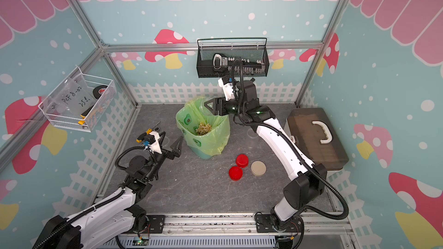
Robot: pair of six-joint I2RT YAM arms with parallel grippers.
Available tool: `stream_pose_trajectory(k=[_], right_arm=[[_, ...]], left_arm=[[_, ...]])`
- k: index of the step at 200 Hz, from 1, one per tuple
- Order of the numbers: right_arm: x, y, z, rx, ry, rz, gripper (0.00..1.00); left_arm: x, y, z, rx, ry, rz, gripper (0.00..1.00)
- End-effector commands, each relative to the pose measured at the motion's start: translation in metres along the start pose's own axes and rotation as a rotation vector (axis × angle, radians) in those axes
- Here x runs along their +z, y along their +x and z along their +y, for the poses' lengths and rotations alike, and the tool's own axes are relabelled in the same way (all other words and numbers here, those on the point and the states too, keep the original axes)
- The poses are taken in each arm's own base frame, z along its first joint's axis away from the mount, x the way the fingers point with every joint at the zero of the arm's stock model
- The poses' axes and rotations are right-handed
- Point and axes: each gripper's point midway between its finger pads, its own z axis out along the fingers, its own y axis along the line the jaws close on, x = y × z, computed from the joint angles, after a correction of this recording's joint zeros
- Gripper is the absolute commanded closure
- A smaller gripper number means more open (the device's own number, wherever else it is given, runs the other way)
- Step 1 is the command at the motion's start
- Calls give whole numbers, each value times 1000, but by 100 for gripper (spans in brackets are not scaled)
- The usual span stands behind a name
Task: Empty moldy peanuts from jars
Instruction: Adjust the jar.
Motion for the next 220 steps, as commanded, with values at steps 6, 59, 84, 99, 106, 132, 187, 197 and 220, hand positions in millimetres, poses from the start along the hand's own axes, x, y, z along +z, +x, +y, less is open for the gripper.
stream_pose_trajectory(k=[6,59,84,99,106,132,187,197,220], right_arm=[[-15,-11,28,7,-132,-34,53],[-34,2,31,42,-168,-12,53],[-46,12,37,54,-189,-2,53],[-53,20,40,64,-200,6,53],[-57,25,42,70,-209,13,52],[-68,43,46,91,-223,29,53],[-93,88,47,104,-212,45,52],[-94,98,45,118,-216,41,52],[-100,118,44,143,-227,44,52]], left_arm=[[4,-14,-5,7,25,-29,1],[4,-16,-14,4,75,-28,1],[5,-16,-19,-2,104,-21,1],[4,-17,-23,-4,125,-21,2],[4,-18,-26,-6,143,-20,2],[3,-29,-51,-34,272,-15,5],[-1,-43,-96,-45,386,86,7],[-3,-44,-99,-36,380,95,9],[-12,-40,-107,-55,388,138,17]])
